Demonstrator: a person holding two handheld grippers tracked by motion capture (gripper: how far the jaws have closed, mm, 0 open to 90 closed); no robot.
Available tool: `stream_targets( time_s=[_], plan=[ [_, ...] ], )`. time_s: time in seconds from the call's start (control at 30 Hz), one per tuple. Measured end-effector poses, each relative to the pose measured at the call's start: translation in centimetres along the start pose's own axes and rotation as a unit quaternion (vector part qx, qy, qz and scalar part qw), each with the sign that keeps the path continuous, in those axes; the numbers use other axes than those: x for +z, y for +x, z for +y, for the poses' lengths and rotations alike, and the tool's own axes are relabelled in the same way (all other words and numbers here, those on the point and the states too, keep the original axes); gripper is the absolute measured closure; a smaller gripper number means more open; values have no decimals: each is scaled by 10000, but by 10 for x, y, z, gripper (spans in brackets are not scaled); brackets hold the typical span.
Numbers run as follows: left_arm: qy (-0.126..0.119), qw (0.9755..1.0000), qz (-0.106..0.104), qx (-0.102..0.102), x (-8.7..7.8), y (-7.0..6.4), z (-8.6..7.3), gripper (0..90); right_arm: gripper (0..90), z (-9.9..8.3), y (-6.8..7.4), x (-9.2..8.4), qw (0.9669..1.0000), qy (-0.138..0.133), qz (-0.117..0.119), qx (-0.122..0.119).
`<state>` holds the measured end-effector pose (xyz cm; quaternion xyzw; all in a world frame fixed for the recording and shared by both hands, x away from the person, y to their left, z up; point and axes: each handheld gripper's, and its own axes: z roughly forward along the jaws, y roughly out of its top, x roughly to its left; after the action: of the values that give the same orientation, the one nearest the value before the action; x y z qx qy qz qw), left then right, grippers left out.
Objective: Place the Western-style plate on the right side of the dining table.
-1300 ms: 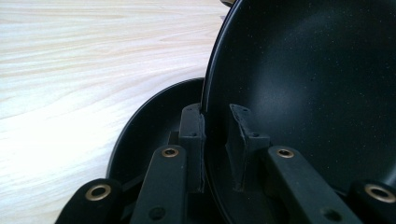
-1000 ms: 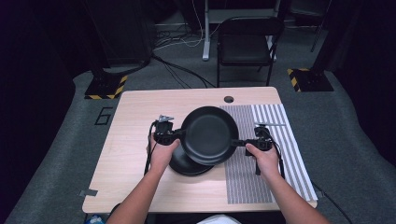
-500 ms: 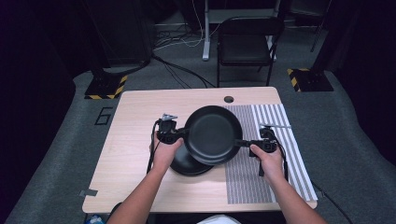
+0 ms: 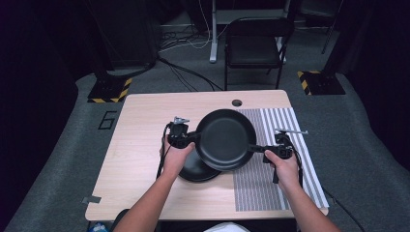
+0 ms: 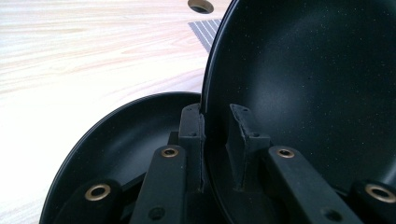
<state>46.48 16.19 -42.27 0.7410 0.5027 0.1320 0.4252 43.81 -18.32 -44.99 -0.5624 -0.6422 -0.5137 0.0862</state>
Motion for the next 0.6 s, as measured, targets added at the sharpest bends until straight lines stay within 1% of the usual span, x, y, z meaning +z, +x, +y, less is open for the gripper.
stream_targets(
  time_s=[0.3, 0.6],
  plan=[
    [3, 9999, -124, 1, 4, -6, 1, 757, 826, 0, -2, -9, 9999, -114, -57, 31],
    [13, 9997, -225, 75, 11, -13, 6, 757, 827, -1, -6, -19, 9996, -215, -109, 111]
  ],
)
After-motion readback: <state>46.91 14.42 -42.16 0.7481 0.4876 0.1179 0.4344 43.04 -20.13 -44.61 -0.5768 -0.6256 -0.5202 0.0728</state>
